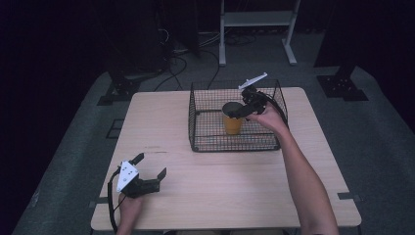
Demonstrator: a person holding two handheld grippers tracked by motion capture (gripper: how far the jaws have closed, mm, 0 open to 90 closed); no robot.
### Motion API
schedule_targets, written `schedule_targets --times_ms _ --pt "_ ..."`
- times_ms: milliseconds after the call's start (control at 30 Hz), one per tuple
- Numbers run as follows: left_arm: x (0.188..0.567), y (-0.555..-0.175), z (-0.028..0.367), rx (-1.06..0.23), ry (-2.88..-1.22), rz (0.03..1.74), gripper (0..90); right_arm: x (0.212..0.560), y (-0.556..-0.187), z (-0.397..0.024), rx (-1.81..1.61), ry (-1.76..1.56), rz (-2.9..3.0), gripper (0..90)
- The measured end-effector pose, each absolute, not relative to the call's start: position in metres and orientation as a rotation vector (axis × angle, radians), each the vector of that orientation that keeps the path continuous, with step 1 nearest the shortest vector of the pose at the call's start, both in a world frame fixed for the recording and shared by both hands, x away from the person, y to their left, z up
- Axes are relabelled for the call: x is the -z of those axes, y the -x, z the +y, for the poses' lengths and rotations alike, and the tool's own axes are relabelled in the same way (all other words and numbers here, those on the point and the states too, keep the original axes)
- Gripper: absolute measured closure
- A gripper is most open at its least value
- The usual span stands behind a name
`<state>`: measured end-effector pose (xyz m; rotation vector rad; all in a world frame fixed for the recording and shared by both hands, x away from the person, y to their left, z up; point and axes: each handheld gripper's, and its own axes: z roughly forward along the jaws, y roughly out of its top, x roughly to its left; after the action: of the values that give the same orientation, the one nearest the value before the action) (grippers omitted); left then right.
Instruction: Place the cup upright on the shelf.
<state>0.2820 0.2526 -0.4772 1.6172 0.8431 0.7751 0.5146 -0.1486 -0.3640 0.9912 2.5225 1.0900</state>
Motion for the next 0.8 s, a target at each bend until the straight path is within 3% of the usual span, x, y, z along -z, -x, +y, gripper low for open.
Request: schedule_targets --times_ms 800 --pt "0.477 -0.282 0.253 -0.773 -1.619 0.839 0.8 0.321 -0.464 -0.184 -1.306 -0.964 2.427 1.5"
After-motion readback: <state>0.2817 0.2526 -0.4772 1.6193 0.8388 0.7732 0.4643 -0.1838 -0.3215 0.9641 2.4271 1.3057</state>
